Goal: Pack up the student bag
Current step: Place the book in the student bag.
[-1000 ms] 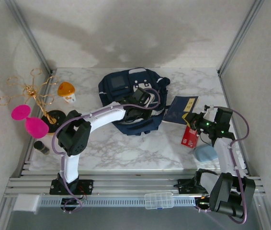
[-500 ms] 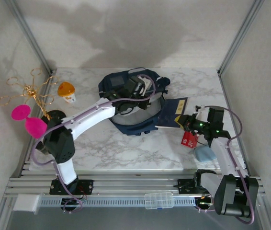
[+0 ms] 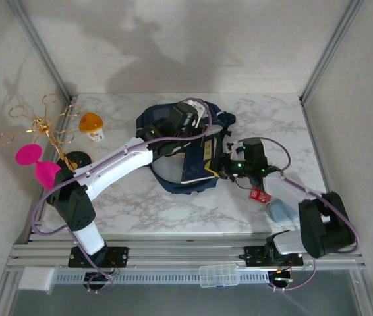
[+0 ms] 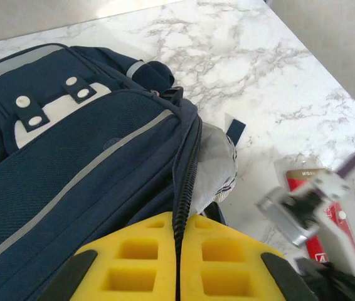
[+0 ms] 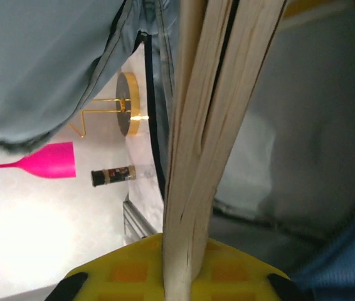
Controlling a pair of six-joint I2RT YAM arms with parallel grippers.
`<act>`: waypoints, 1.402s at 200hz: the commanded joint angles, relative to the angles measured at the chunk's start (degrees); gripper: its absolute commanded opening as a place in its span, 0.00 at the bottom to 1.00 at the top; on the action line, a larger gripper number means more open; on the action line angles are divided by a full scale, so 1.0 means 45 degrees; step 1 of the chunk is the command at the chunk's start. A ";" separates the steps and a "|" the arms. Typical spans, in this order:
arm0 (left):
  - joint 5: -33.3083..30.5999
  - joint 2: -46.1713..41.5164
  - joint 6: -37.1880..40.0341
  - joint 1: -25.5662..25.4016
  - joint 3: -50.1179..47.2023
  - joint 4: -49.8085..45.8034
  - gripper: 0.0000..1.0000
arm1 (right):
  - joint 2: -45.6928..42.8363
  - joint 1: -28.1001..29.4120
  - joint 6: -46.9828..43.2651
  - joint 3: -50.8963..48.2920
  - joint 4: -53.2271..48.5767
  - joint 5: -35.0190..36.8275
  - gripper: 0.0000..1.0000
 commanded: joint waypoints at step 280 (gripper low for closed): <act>-0.0020 -0.1321 -0.1525 -0.0644 -0.0073 0.2189 0.00 | 0.3386 0.1691 -0.3954 0.3838 -0.1739 0.8863 0.02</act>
